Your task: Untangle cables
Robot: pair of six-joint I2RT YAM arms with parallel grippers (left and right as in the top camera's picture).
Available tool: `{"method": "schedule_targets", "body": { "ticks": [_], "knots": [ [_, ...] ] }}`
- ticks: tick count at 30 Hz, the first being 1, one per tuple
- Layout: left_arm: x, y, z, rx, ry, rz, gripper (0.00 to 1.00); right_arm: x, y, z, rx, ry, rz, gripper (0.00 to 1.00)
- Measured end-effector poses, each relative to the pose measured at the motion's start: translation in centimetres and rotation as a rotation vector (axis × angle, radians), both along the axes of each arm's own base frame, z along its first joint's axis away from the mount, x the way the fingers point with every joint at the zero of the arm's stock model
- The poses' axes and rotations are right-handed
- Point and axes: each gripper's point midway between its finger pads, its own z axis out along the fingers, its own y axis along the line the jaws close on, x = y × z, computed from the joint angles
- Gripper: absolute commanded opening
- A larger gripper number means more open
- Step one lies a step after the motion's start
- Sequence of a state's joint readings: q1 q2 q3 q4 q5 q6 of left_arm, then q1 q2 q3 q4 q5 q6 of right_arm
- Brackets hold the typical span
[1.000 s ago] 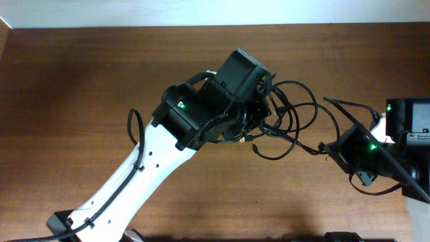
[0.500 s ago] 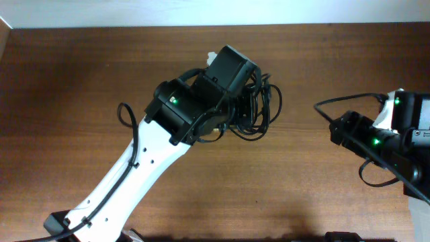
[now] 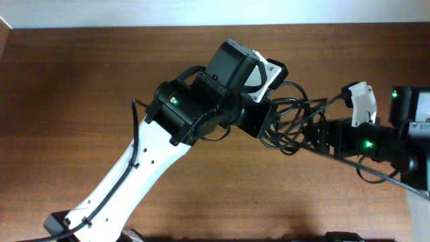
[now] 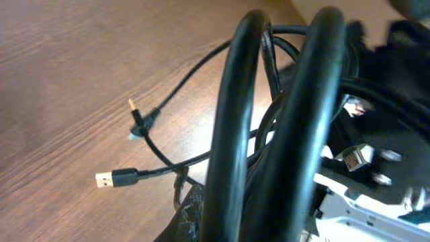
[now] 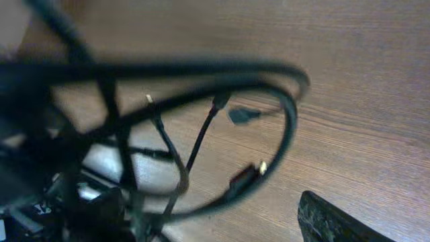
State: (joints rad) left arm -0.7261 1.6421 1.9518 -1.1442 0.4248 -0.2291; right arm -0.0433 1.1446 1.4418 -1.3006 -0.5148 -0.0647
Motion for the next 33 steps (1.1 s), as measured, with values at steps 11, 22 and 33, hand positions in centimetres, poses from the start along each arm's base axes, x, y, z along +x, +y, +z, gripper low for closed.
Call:
{"method": "schedule_targets", "body": {
  "ticks": [11,22,33],
  "knots": [
    [-0.1,0.2,-0.2,0.014,-0.005,-0.008,0.0,2.1,-1.4,-4.6,-0.043,0.213,-0.084,0.72],
    [0.5,1.9,-1.5,0.095,0.011,0.064,0.0,0.7,-6.5,-6.5,-0.23,0.349,-0.409,0.72],
    [-1.0,5.0,2.2,0.072,-0.083,0.121,0.0,-0.7,-6.6,-4.2,-0.204,0.26,-0.454,0.72]
  ]
}}
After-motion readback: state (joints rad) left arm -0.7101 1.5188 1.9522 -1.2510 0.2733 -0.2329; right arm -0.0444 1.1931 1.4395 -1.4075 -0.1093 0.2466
